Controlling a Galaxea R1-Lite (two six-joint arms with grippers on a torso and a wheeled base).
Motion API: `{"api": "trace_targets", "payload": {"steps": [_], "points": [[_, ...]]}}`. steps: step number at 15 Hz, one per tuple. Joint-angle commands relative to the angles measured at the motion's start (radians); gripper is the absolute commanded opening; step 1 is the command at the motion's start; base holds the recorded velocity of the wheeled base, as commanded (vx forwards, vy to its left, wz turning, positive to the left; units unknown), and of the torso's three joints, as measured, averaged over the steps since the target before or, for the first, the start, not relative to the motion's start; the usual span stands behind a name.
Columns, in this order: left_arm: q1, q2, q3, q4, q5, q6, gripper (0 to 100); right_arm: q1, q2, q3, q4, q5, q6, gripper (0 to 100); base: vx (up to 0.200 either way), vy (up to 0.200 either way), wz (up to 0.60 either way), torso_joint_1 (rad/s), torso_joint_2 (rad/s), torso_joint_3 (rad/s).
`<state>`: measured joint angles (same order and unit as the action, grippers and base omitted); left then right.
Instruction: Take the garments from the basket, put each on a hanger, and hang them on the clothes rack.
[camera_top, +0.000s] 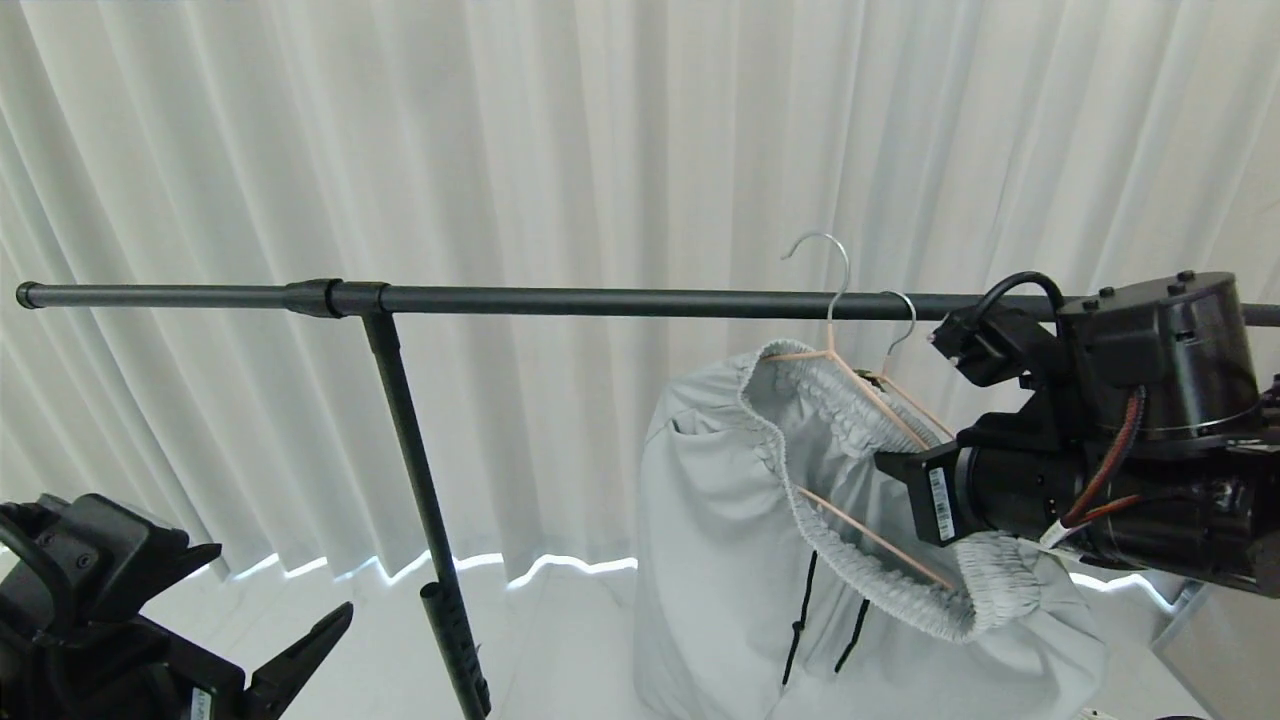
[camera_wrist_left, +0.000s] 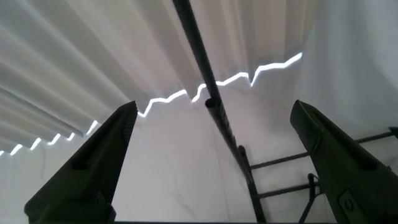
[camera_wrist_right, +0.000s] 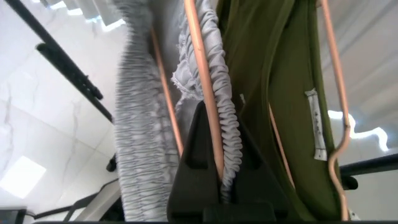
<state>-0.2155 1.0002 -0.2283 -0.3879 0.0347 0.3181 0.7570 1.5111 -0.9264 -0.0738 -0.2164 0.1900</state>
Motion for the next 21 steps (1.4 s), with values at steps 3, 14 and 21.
{"api": "trace_targets", "payload": {"steps": [3, 14, 21], "points": [[-0.065, -0.031, 0.007, 0.0, 0.001, 0.001, 100, -0.016, 0.116, -0.065, -0.001, 0.0, -0.001, 0, 0.0, 0.0, 0.0, 0.0, 0.0, 0.0], [-0.082, -0.089, 0.044, 0.0, 0.001, -0.001, 100, -0.039, 0.242, -0.126, -0.034, -0.001, -0.006, 0, 0.0, 0.0, 0.0, 0.0, 0.0, 0.0], [-0.088, -0.098, 0.043, 0.0, 0.001, -0.001, 100, -0.036, 0.245, -0.161, -0.032, -0.001, -0.009, 0, 0.0, 0.0, 0.0, 0.0, 0.0, 0.0]]}}
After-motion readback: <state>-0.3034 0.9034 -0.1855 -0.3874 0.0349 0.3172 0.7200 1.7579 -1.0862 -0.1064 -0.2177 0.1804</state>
